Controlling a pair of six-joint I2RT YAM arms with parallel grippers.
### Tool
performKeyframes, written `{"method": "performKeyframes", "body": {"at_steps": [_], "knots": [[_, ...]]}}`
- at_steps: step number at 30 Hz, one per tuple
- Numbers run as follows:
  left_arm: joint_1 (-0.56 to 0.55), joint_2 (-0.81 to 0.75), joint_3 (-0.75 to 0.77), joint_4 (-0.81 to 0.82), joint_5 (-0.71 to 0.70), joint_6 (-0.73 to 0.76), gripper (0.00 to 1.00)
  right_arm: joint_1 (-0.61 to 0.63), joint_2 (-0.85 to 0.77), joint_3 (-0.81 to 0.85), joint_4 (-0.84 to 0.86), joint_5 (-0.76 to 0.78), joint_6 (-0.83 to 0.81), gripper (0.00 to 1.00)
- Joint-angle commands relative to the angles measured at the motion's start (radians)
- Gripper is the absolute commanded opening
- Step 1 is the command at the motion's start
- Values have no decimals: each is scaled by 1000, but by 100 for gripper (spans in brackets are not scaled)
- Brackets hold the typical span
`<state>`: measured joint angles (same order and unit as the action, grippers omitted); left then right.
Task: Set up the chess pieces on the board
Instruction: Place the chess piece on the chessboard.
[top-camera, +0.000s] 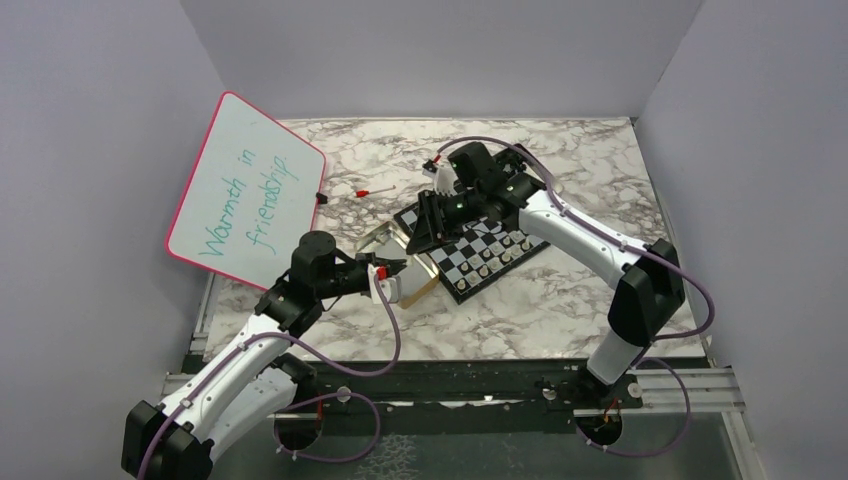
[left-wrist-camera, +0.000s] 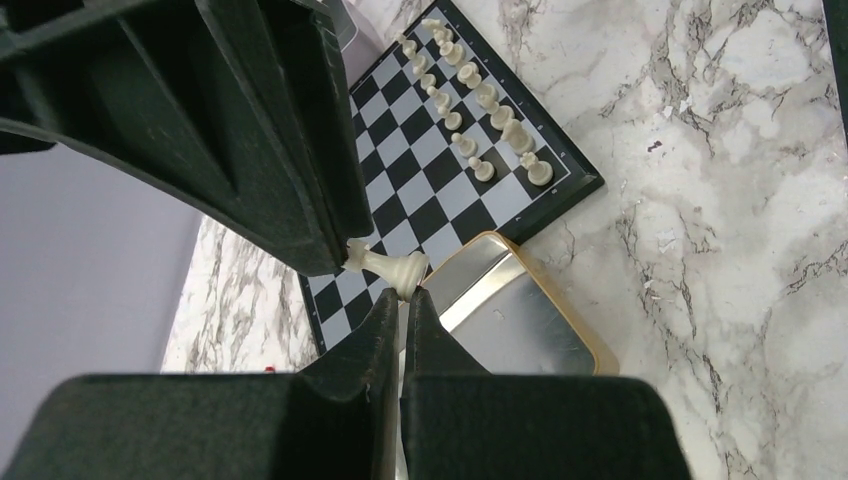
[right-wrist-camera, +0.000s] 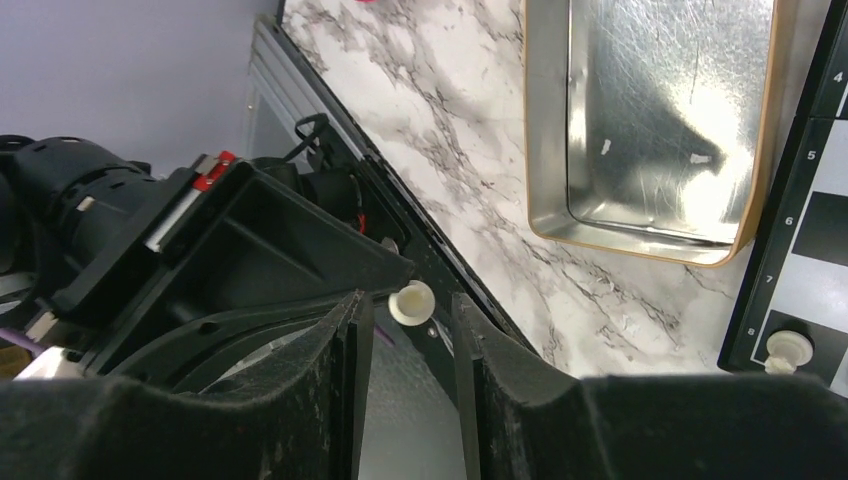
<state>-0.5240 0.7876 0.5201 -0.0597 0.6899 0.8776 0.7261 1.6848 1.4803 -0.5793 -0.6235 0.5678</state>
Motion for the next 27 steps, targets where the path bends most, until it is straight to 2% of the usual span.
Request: {"method": "performKeyframes", "body": {"at_steps": [1,4,13,24,27], "knots": [[-4,-10,-9,-19,39,33,0,-2,38,47,-82,-59,-44,40],[-5,-12,-13,-19,40,39,0,-2,47,43,-75,-74,-47,40],[-10,3,-13,-20,43,53,0,-1,58,8,-3,-109,-14,32],[-10,8,-12,-19,43,61,0,-1,95,19,-1,-108,-15,33],[-10,10,-13,-20,42,63,0,-2,93,14,12,-104,-9,28]]}}
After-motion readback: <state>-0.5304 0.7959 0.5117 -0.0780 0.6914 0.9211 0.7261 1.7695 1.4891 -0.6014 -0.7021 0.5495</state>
